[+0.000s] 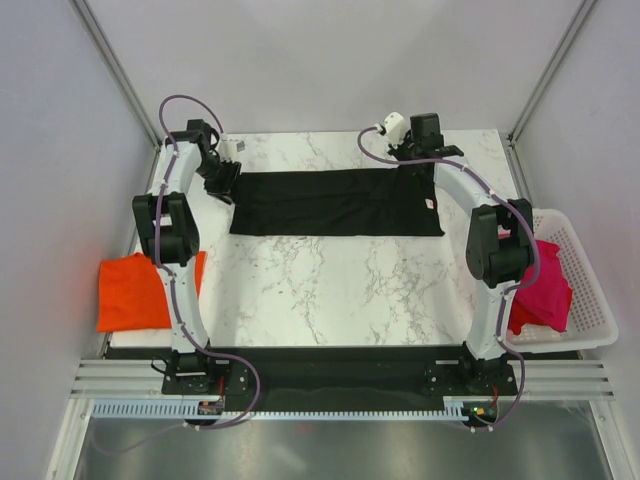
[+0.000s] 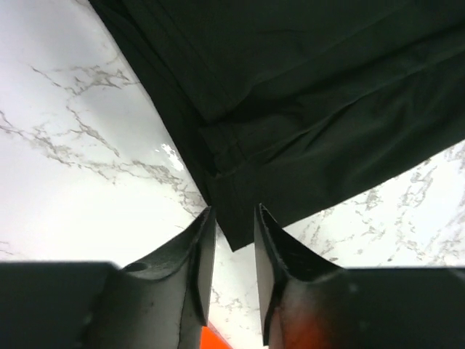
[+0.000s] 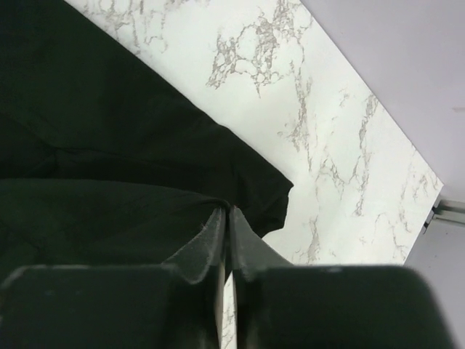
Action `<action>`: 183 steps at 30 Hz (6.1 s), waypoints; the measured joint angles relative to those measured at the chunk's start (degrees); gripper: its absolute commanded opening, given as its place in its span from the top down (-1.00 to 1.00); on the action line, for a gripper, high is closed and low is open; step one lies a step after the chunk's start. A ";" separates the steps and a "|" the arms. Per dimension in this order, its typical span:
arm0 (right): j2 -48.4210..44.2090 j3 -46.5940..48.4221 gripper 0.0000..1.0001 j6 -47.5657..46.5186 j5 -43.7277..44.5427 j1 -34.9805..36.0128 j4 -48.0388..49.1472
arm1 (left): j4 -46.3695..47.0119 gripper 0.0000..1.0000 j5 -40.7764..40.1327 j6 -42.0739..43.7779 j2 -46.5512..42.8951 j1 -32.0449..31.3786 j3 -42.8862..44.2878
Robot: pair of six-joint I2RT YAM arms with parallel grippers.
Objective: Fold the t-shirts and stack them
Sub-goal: Fold the tshirt
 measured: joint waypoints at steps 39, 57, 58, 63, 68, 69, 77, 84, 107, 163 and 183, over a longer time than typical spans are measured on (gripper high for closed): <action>13.81 12.94 -0.09 4.37 -16.31 -0.11 -24.68 | 8.41 0.20 -1.62 1.49 -1.25 -5.90 -12.39; 18.95 20.94 0.72 5.49 -17.59 0.70 -26.62 | 8.44 0.23 -1.90 1.49 -1.25 -5.95 -12.41; 19.17 21.90 0.72 5.64 -17.62 0.94 -26.62 | 8.44 0.23 -1.95 1.49 -1.27 -5.95 -12.44; 19.37 27.74 0.17 7.82 -17.46 2.67 -25.64 | 8.39 0.21 -2.91 1.51 -1.99 -5.95 -12.63; 19.12 30.71 0.01 9.33 -15.63 4.52 -21.88 | 8.33 -0.03 -3.54 3.82 -6.38 -5.97 -13.35; 18.97 30.58 0.00 9.42 -15.30 4.70 -21.70 | 8.39 -0.05 -3.58 5.44 -8.00 -6.05 -14.01; 10.97 20.48 -0.01 9.53 -14.58 2.29 -21.64 | 7.58 -0.06 -8.39 26.10 -19.04 -7.80 -25.90; 6.43 16.15 0.03 9.33 -14.25 1.22 -21.53 | 7.15 -0.07 -12.00 34.05 -14.71 -9.27 -26.75; 9.20 13.09 0.17 8.00 -14.34 2.73 -23.17 | 8.70 0.95 -14.80 36.15 -11.06 -10.67 -28.15; 0.70 0.46 0.20 9.97 -6.71 2.78 -14.97 | -11.17 0.86 -9.25 13.44 -37.68 -34.36 -44.59; 3.91 -3.26 0.25 13.29 -0.70 2.56 -15.23 | -11.91 0.86 8.55 13.03 -23.28 -55.49 -36.87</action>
